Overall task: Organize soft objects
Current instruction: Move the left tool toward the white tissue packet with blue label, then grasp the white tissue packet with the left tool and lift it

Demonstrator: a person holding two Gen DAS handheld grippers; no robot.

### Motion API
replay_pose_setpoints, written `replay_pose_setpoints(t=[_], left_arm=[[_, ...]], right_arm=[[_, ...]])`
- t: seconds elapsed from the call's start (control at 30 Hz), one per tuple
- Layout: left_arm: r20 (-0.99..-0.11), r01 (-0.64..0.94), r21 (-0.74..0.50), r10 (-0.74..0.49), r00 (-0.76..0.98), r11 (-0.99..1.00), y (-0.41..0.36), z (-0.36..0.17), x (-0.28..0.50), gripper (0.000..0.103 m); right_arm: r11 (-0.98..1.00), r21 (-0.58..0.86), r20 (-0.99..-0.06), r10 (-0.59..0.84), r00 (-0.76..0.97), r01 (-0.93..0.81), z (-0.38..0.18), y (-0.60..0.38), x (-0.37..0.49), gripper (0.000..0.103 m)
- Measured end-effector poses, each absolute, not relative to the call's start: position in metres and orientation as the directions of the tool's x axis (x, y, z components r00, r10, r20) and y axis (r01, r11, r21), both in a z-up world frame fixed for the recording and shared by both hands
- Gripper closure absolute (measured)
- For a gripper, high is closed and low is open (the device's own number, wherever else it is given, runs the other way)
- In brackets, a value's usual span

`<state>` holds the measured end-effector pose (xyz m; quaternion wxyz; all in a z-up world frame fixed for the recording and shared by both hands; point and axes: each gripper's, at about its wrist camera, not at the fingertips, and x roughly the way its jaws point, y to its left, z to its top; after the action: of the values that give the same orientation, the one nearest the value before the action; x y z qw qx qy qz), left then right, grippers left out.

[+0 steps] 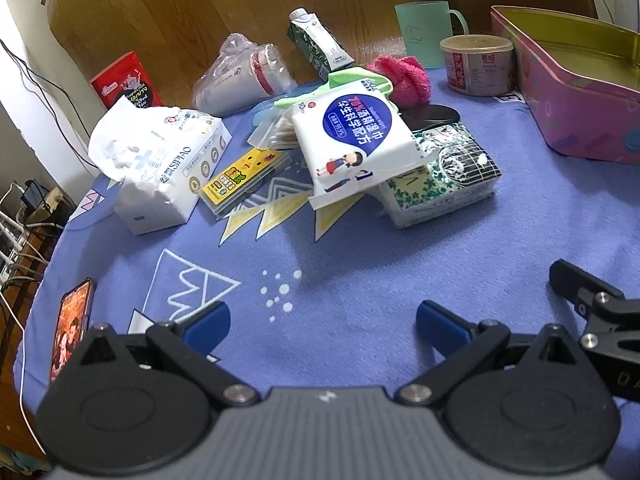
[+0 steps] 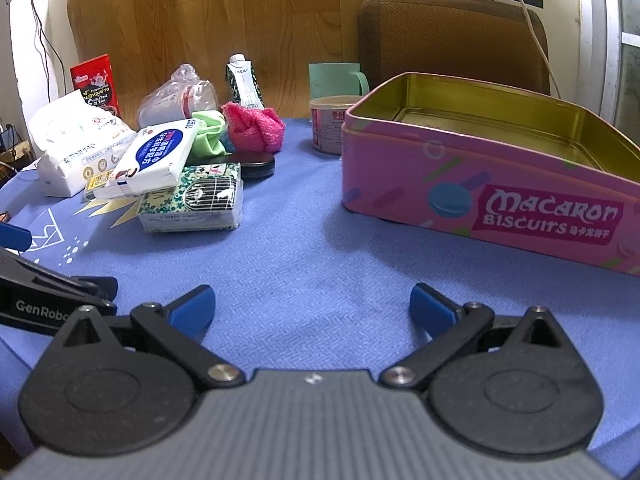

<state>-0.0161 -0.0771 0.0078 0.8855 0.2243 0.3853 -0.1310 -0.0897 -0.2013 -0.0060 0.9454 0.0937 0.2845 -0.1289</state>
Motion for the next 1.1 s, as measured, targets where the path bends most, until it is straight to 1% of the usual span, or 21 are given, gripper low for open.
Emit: replay_pose_setpoints(t=[0.3,0.4,0.43,0.5,0.53,0.57,0.63,0.7,0.73,0.77,0.8,0.87,0.93,1.03,1.1], left_arm=[[-0.759,0.420,0.265,-0.080,0.646,0.868,-0.075,0.007,-0.014,0.000],[-0.773,0.440,0.185,-0.146,0.617,0.879,-0.062,0.005,-0.009,0.000],[-0.777,0.449,0.137,-0.186,0.602,0.883,-0.054,0.003,-0.005,0.000],[-0.792,0.458,-0.009,-0.286,0.539,0.889,-0.031,-0.003,0.006,0.000],[-0.776,0.454,-0.032,-0.309,0.550,0.890,-0.021,-0.003,0.007,0.000],[-0.777,0.452,-0.014,-0.294,0.556,0.892,-0.016,-0.004,0.008,0.000],[-0.767,0.517,-0.007,-0.337,0.547,0.856,-0.007,-0.006,0.005,0.000],[-0.770,0.550,-0.010,-0.357,0.528,0.835,0.005,-0.004,0.006,0.000],[-0.771,0.558,-0.031,-0.375,0.515,0.829,0.010,-0.002,0.011,0.001],[-0.751,0.564,-0.077,-0.420,0.509,0.822,0.019,0.004,0.017,0.006],[-0.729,0.557,-0.107,-0.445,0.519,0.824,0.022,0.011,0.025,0.008],[-0.676,0.541,-0.170,-0.497,0.544,0.823,0.029,0.026,0.038,0.009],[-0.614,0.549,-0.270,-0.581,0.534,0.791,0.033,0.038,0.057,0.009],[-0.574,0.544,-0.368,-0.644,0.506,0.754,0.024,0.043,0.090,0.011],[-0.582,0.552,-0.442,-0.695,0.423,0.707,0.010,0.036,0.111,0.020]], right_arm=[[0.950,0.097,-0.563,-0.193,0.804,0.297,-0.006,-0.202,-0.089,0.000],[0.954,0.093,-0.563,-0.186,0.806,0.285,-0.006,-0.201,-0.089,0.000],[0.956,0.089,-0.562,-0.182,0.807,0.278,-0.007,-0.200,-0.089,0.000],[0.965,0.080,-0.559,-0.163,0.813,0.249,-0.008,-0.199,-0.090,0.000],[0.968,0.084,-0.556,-0.151,0.817,0.236,-0.007,-0.199,-0.089,0.000],[0.970,0.095,-0.554,-0.136,0.822,0.225,-0.007,-0.200,-0.089,0.000],[0.974,0.117,-0.540,-0.102,0.835,0.194,-0.003,-0.201,-0.085,0.000],[0.982,0.106,-0.519,-0.081,0.851,0.158,0.004,-0.196,-0.080,0.011],[0.986,0.094,-0.509,-0.071,0.858,0.138,0.007,-0.193,-0.077,0.014],[0.990,0.083,-0.496,-0.057,0.866,0.113,0.012,-0.190,-0.072,0.020],[0.993,0.081,-0.484,-0.039,0.874,0.089,0.016,-0.187,-0.067,0.025],[0.995,0.090,-0.452,0.012,0.892,0.032,0.028,-0.182,-0.054,0.029],[0.996,0.083,-0.432,0.050,0.900,-0.015,0.037,-0.176,-0.034,0.029],[0.996,0.059,-0.435,0.086,0.896,-0.067,0.042,-0.168,-0.004,0.029],[0.992,0.042,-0.471,0.125,0.873,-0.119,0.038,-0.162,0.013,0.029]])
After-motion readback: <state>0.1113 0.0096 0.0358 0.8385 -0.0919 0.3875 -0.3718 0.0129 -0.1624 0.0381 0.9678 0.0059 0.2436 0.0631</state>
